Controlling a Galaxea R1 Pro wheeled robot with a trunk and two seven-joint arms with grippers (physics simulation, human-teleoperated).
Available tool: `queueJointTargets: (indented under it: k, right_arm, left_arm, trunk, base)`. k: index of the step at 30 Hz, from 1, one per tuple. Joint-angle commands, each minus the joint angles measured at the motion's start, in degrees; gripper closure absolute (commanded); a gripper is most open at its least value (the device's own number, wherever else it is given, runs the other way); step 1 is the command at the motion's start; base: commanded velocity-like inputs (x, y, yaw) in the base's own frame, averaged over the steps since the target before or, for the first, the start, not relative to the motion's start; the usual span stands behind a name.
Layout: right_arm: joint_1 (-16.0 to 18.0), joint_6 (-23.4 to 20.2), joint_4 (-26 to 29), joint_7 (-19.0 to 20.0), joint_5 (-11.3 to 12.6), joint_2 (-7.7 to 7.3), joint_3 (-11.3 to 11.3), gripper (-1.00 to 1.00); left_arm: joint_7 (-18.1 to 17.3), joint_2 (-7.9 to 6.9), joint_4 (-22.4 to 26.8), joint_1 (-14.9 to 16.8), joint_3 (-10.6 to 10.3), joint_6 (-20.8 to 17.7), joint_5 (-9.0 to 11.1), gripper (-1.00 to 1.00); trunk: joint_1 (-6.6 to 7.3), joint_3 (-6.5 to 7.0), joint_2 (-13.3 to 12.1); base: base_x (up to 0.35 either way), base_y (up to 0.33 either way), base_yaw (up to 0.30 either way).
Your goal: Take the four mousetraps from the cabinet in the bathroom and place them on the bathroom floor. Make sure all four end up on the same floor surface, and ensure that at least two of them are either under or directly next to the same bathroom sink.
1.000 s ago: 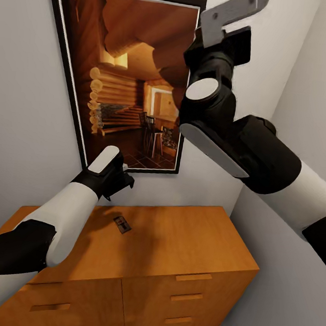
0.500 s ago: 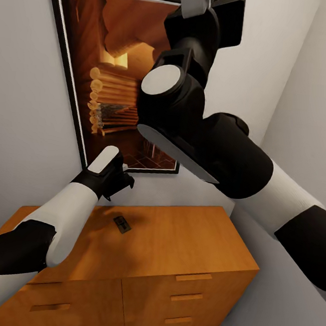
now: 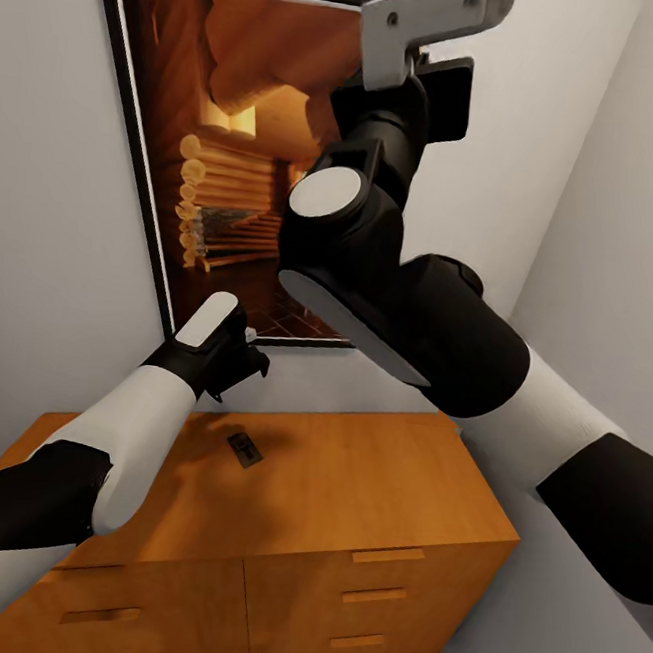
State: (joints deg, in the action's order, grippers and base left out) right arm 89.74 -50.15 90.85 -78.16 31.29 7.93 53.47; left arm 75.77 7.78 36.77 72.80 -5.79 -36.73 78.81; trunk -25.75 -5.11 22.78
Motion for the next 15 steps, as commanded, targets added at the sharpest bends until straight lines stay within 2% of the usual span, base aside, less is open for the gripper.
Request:
queueJointTargets:
  k: [1, 7, 15]
  right_arm:
    - [-0.6, -0.3, 0.0, -0.4, 0.6, 0.01, 0.0, 1.00]
    - [-3.8, -0.3, 0.0, 1.2, 0.8, 0.05, -1.4, 1.00]
    - [-5.3, -2.0, 0.0, 3.1, 1.0, 0.14, -4.0, 1.00]
  left_arm:
    - [0.4, -0.04, 0.1, 0.1, -0.2, -0.5, 0.3, -1.00]
    - [0.3, -0.04, 0.1, 0.1, -0.2, -0.5, 0.3, -1.00]
    - [0.2, -0.04, 0.1, 0.1, -0.1, -0.5, 0.3, -1.00]
  trunk:
    - [-0.04, -0.14, 0.1]
    - [-0.04, -0.14, 0.1]
    - [-0.04, -0.14, 0.1]
  base:
    - [0.000, 0.000, 0.000]
    - [0.000, 0.000, 0.000]
    - [0.000, 0.000, 0.000]
